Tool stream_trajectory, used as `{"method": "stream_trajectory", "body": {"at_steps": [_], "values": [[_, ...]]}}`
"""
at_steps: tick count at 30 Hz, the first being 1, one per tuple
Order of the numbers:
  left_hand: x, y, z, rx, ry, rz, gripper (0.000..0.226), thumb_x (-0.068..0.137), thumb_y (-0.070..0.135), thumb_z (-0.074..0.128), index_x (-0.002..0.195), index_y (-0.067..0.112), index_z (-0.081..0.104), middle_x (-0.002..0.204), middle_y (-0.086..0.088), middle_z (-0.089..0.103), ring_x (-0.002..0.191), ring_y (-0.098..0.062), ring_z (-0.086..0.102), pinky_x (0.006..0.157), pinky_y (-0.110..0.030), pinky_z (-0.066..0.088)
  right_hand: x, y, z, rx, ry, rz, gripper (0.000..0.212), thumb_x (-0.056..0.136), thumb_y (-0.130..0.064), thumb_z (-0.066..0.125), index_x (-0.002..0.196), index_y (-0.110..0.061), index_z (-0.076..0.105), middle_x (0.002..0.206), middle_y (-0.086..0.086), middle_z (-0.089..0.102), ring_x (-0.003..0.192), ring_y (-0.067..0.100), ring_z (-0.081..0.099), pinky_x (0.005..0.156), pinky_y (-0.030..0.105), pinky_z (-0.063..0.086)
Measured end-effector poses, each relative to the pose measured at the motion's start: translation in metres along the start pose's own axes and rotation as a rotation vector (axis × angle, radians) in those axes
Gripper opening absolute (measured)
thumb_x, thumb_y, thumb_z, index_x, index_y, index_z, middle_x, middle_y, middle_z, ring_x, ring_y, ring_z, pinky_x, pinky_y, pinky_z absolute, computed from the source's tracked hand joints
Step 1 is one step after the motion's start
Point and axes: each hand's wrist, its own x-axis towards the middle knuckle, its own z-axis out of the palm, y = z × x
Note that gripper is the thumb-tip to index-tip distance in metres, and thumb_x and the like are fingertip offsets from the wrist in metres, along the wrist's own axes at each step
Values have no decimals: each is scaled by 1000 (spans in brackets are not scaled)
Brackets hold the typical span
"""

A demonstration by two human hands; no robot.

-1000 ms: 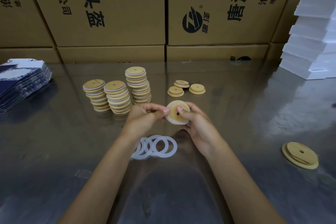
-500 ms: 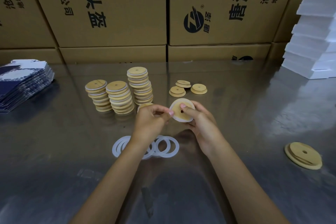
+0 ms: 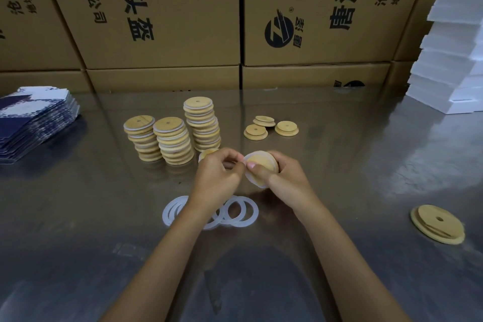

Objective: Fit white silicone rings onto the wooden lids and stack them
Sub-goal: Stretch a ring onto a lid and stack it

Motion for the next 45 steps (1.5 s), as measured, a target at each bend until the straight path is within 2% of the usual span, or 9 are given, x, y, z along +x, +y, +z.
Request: {"method": "stream_trajectory", "body": {"at_steps": [5,8,13,23,27,31,35,41,45], "values": [[4,-3,-1,-92,-72,-85,10,88,12,65,85,19,71,80,3,74,81,-14,72,84,-38,58,-1,2,-3,62,-12,24,7,89,-26,75,95,-24,75,86,-8,70,79,2,62,68,14,49],[6,-2,-2,-147,-126,-98,10,91,8,62,87,12,70,81,-1,75,81,-17,73,81,-32,58,-2,0,-7,128,-45,54,7,89,-24,74,96,-22,77,88,-6,72,83,6,64,70,16,49],[6,0,-6,-170,-176,-64,9,92,7,62,88,8,70,83,-5,75,81,-17,73,71,-20,56,-3,-4,-14,172,-78,65,12,91,-22,71,101,-18,77,98,3,76,93,14,67,83,29,50],[5,2,-3,-233,-196,-44,11,94,10,61,94,2,69,84,-11,74,81,-20,72,75,-27,60,-4,-5,-10,278,-29,104,17,93,-25,69,107,-17,74,113,13,73,118,36,62,106,49,46],[2,2,2,-238,-169,-85,10,91,16,67,90,7,71,75,-4,73,73,-14,71,68,-21,57,-4,-8,-12,309,32,127,21,94,-26,69,112,-17,73,115,12,73,112,31,66,103,46,49],[-6,2,15,-160,-169,-67,8,91,19,67,84,17,71,75,0,72,76,-17,70,74,-31,60,-5,-10,-16,396,52,114,23,94,-22,68,114,-12,72,110,14,74,95,18,66,81,31,52],[-6,2,16,-78,-142,-16,15,92,32,63,81,25,70,76,0,70,80,-21,67,82,-45,56,-5,-13,-13,331,61,108,23,91,-19,71,112,-10,72,115,18,72,97,21,67,92,40,55],[-7,-2,10,245,-81,180,22,99,30,50,81,18,58,63,3,57,58,-12,51,55,-29,39,-5,-12,-11,252,30,92,17,88,-13,73,105,-14,73,97,5,76,91,15,69,82,32,56],[-8,-3,6,366,-79,292,22,101,22,44,79,18,48,66,7,48,63,-10,45,54,-26,28,-5,-11,-8,146,9,60,14,92,-12,70,103,-20,72,90,-5,73,87,9,67,77,25,54]]}}
